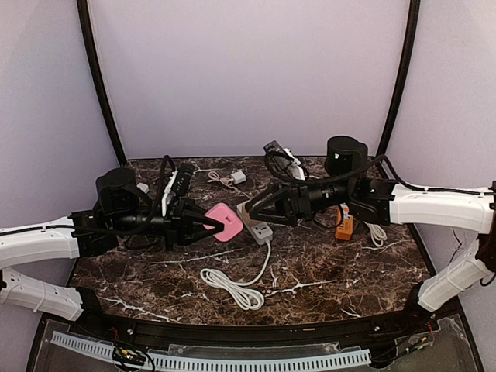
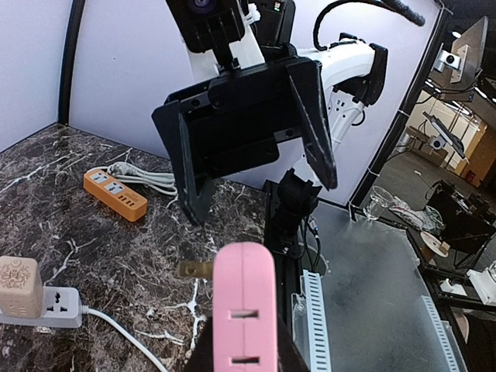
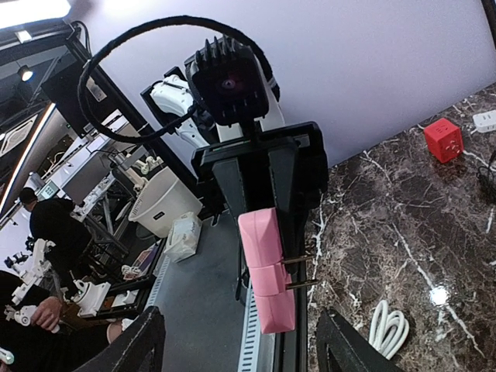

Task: Pull the plug off the socket
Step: Adjust the plug.

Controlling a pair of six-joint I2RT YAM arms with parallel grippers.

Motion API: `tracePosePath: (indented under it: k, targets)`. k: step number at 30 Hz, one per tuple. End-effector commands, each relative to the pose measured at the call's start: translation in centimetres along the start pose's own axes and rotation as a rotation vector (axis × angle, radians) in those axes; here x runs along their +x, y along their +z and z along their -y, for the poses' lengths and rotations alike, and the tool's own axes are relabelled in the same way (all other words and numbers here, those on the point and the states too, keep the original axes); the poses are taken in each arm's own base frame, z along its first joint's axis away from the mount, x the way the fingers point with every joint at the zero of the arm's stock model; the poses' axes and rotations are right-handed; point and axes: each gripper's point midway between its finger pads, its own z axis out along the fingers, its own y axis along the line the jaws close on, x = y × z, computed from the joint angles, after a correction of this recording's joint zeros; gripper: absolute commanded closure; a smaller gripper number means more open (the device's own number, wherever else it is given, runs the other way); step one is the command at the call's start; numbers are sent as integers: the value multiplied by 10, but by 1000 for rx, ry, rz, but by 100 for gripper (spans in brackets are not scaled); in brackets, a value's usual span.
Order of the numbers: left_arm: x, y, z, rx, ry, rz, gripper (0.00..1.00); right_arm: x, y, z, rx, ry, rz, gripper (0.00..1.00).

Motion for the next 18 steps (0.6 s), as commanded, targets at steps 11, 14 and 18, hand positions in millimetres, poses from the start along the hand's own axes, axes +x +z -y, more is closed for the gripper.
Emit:
tracePosePath:
  k: [11,14,18]
  targets:
    - [-12,5,9,54,-9,9,99,-4,22,-24,-88,-15,-15,37]
    - [-11,5,9,55,-11,6,99,-7,22,-22,-68,-25,-11,37]
    - [-10,5,7,44,-14,1,99,-8,24,-23,-68,-27,-16,37]
